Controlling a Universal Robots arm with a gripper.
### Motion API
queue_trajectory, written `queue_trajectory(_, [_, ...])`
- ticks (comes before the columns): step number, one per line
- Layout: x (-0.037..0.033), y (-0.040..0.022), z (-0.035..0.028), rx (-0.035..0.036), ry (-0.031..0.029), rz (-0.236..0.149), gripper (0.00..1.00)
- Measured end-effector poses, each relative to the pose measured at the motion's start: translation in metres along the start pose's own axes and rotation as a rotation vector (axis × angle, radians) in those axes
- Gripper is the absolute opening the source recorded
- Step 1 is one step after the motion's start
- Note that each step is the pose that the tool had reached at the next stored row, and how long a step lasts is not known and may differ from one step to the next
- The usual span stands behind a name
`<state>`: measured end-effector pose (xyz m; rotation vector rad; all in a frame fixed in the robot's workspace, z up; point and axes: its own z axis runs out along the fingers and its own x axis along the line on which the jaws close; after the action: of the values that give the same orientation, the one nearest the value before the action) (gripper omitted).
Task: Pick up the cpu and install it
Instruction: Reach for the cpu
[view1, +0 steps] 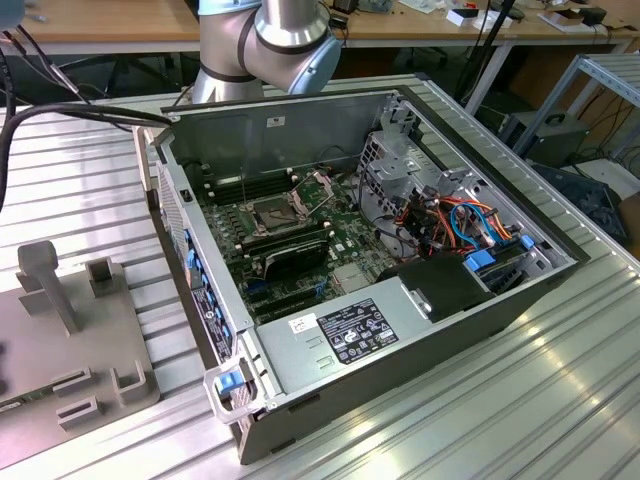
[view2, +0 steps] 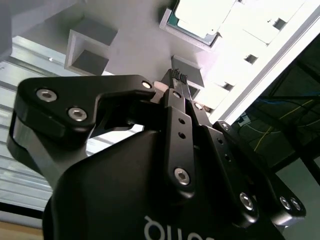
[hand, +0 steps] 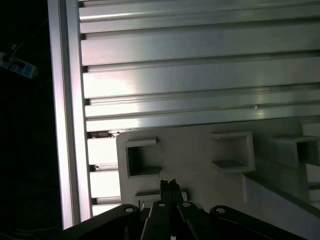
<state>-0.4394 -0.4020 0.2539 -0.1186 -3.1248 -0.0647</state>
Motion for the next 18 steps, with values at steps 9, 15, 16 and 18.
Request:
queue_trajectory(9, [-0.0008,-0.0159,0.0005,0.0002,-0.0001,0.0,0.11])
queue_trajectory(15, [-0.0017,-0.0316,0.0018,0.0021,0.002,0.0,0.11])
queue_trajectory(16, [-0.0019,-0.0347,0.0022,0.0036,0.003,0.0,0.11])
queue_trajectory(18, [-0.0022,-0.038,0.0027,0.0068,0.0049,0.0,0.11])
